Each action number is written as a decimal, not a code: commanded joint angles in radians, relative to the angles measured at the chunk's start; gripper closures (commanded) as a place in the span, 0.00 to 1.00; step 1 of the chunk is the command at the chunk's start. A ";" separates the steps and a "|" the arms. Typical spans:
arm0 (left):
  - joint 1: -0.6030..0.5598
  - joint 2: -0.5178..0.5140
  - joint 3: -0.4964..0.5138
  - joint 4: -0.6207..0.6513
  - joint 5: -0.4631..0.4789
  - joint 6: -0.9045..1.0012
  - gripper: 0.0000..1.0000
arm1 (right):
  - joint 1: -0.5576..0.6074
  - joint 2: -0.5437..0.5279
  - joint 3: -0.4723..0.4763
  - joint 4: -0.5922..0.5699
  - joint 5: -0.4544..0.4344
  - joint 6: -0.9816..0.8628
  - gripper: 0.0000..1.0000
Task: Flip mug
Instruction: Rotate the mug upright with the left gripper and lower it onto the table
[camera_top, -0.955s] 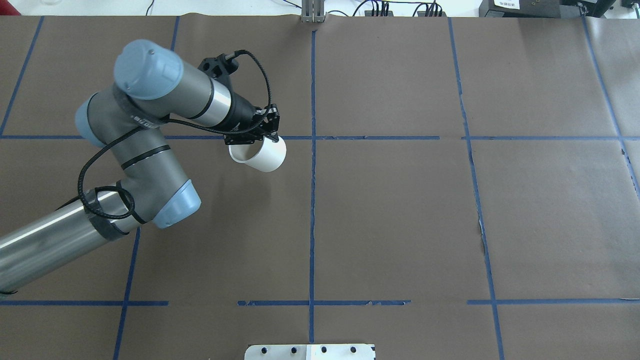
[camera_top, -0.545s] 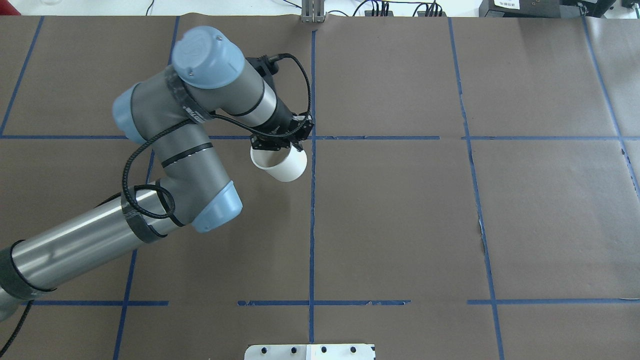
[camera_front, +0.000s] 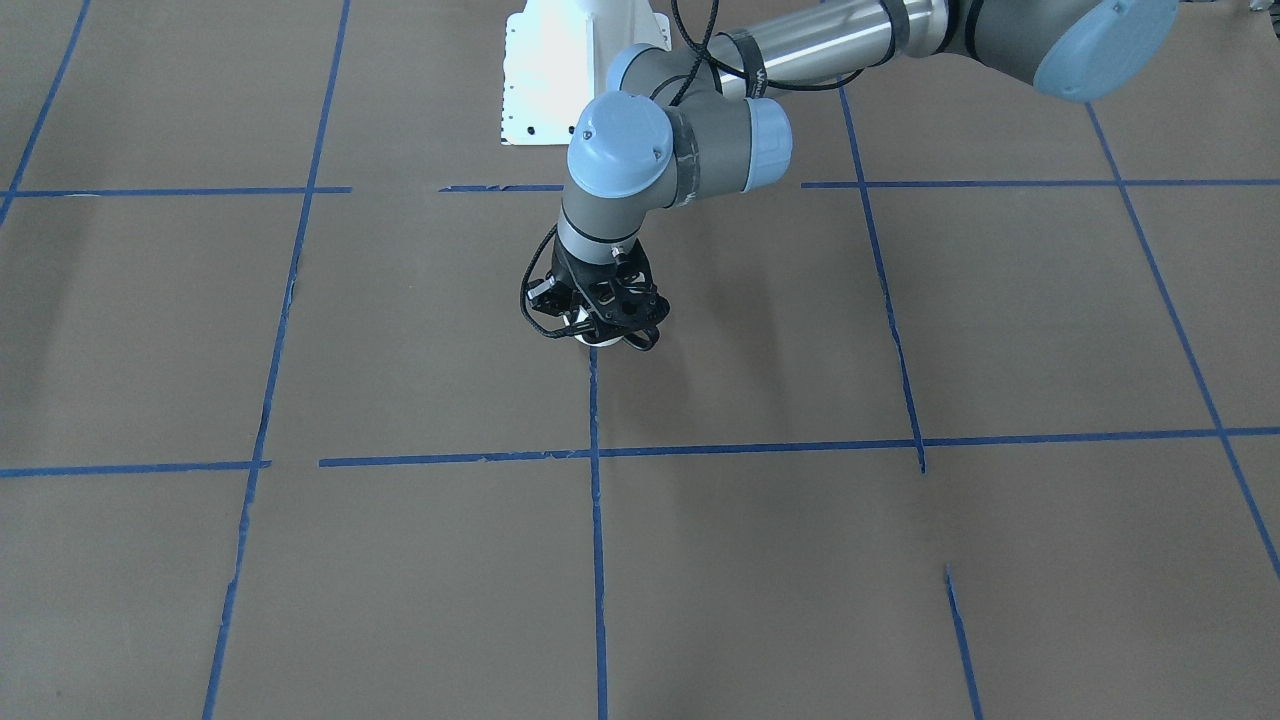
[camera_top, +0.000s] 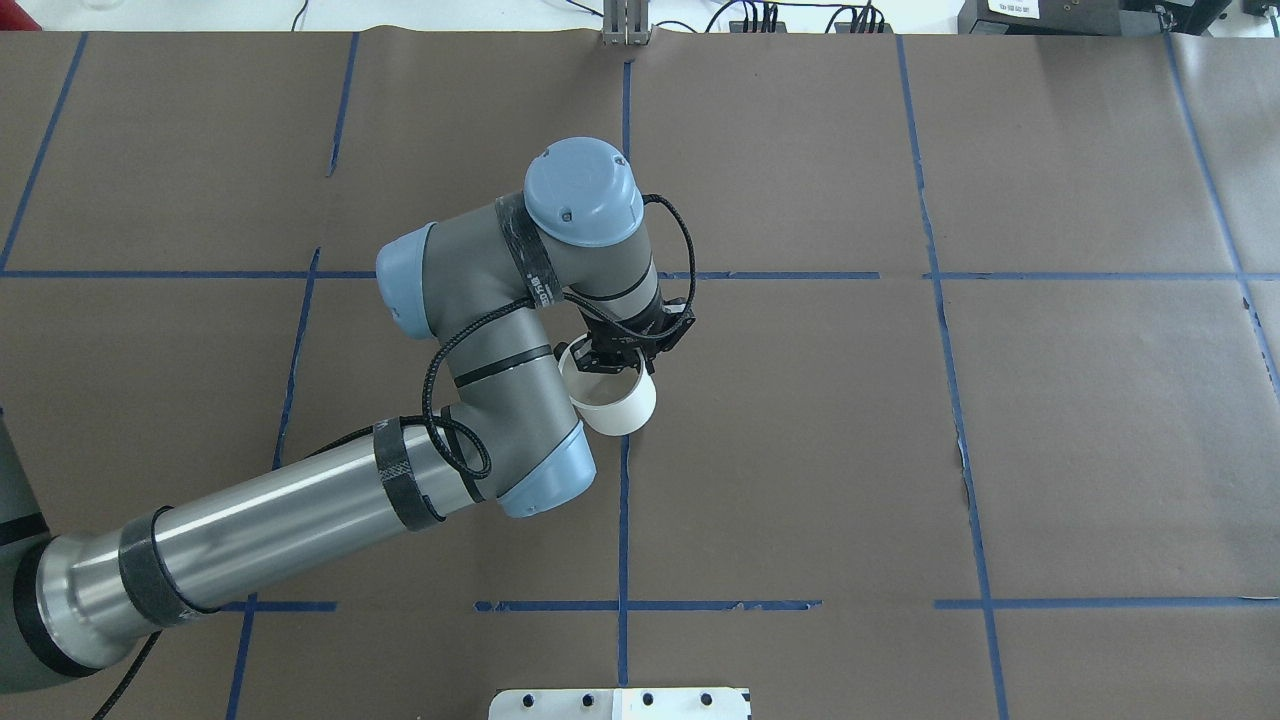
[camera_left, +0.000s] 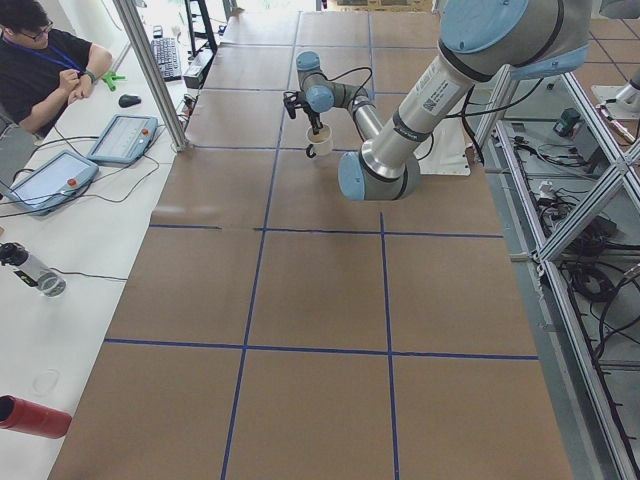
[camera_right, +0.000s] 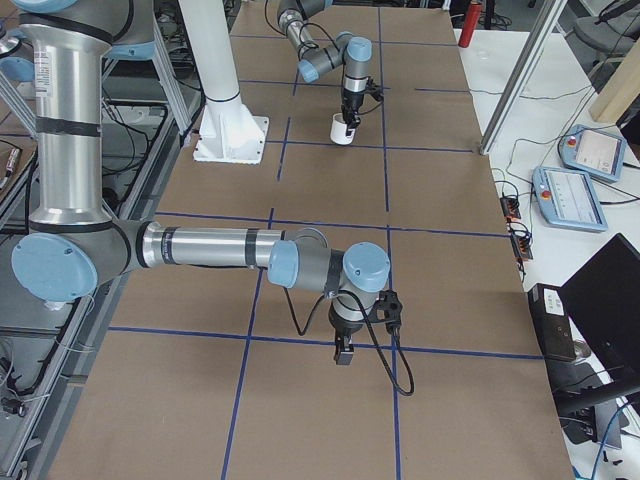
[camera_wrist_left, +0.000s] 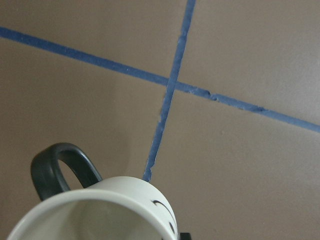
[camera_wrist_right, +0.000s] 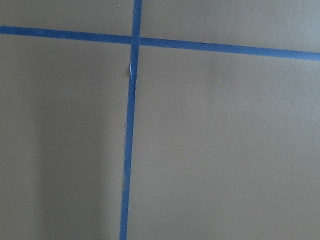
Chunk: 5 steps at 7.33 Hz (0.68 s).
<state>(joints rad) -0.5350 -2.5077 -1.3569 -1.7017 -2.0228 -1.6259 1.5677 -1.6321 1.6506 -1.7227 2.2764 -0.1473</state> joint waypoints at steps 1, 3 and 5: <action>0.019 -0.005 0.008 0.005 0.045 -0.029 1.00 | 0.000 0.000 0.001 0.000 0.000 0.000 0.00; 0.021 -0.013 0.021 0.005 0.053 -0.034 0.78 | 0.000 0.000 0.000 0.000 0.000 0.000 0.00; 0.030 -0.011 0.021 0.002 0.110 -0.058 0.41 | 0.000 0.000 0.000 0.000 0.000 0.000 0.00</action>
<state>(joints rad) -0.5114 -2.5194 -1.3370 -1.6972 -1.9465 -1.6660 1.5677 -1.6321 1.6507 -1.7227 2.2764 -0.1472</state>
